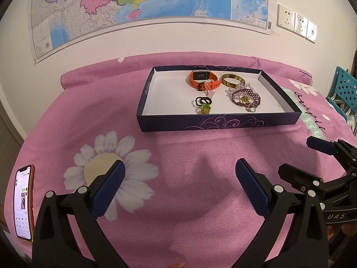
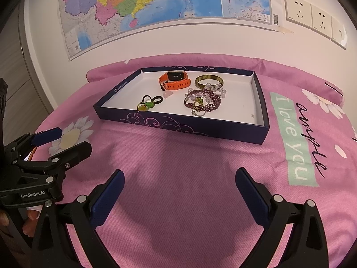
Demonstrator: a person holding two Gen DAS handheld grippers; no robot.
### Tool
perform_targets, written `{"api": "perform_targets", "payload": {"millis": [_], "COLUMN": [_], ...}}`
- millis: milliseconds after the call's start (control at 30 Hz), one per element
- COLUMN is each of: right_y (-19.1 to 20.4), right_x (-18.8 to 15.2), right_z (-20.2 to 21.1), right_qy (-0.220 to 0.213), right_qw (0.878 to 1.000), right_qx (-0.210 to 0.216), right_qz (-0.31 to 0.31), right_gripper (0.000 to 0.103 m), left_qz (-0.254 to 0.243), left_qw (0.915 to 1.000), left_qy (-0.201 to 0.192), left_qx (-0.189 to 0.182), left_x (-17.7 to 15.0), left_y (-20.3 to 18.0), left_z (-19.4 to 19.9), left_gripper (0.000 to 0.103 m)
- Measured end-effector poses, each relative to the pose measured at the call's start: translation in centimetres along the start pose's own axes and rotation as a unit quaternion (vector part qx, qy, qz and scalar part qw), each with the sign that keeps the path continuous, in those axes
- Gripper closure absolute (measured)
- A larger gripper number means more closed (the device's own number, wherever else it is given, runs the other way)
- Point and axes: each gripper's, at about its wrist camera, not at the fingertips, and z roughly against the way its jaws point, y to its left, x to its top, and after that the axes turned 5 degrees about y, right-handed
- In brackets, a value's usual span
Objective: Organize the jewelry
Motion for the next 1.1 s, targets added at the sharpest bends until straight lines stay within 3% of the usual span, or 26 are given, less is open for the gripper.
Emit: {"api": "perform_targets", "payload": {"millis": [1100], "right_y": [-0.01], "right_x": [0.02], "right_z": [-0.09], "right_qy": [0.002], "right_qw": [1.0], "right_qx": [0.001], "right_qz": [0.001], "right_gripper": [0.007], "left_qz": [-0.003], "left_qw": [1.0], "left_qy": [0.002], "left_qx": [-0.001], "left_x": [-0.01], "left_y": [-0.33], "left_z": [-0.25], "left_gripper": [0.005]}}
